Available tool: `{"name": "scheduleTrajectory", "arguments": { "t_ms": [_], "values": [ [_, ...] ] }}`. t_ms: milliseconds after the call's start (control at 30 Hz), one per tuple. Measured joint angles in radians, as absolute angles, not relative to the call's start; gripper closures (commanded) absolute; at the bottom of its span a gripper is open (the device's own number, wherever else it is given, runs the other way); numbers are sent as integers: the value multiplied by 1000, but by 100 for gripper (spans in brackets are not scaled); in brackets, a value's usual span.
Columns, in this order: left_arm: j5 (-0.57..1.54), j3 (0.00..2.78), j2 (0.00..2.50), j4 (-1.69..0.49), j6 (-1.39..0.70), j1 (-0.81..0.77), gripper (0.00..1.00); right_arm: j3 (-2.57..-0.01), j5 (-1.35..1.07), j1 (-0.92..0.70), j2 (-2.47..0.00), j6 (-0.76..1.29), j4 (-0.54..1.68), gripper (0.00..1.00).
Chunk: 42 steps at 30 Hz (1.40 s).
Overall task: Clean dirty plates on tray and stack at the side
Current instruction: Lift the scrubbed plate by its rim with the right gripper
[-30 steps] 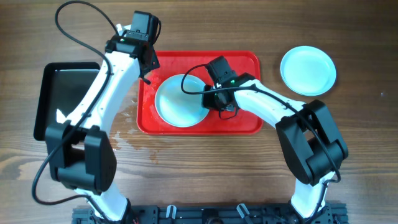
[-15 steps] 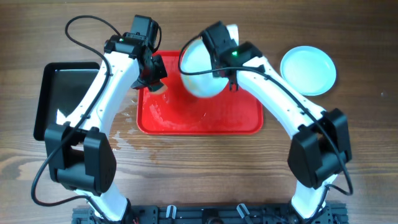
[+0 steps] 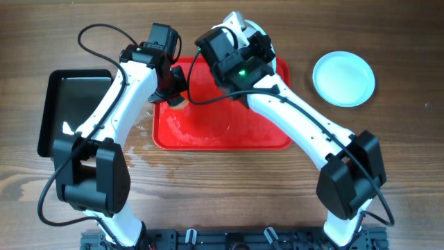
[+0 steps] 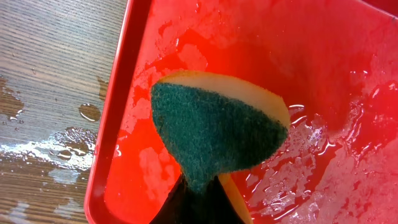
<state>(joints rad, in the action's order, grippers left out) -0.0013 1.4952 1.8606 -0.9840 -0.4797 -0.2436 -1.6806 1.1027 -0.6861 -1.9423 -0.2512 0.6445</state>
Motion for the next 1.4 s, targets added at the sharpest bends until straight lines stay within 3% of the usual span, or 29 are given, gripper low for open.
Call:
{"name": "scheduleTrajectory", "arguments": {
  "t_ms": [333, 867, 1067, 1233, 1400],
  "values": [
    [-1, 1495, 1861, -968, -480, -244, 96, -1681, 1347, -715, -1942, -347, 638, 96],
    [-1, 1495, 1861, -964, -479, -244, 96, -1681, 1389, -715, -1942, -380, 617, 96],
    [-1, 1495, 1861, -964, -480, -244, 96, -1681, 1386, -712, -1942, -278, 645, 96],
    [-1, 1495, 1861, -964, -479, -244, 96, -1684, 1258, -674, -1942, -139, 812, 96],
    [-1, 1495, 1861, -961, -480, -244, 96, -1684, 936, -515, -1932, 79, 977, 96]
  ]
}}
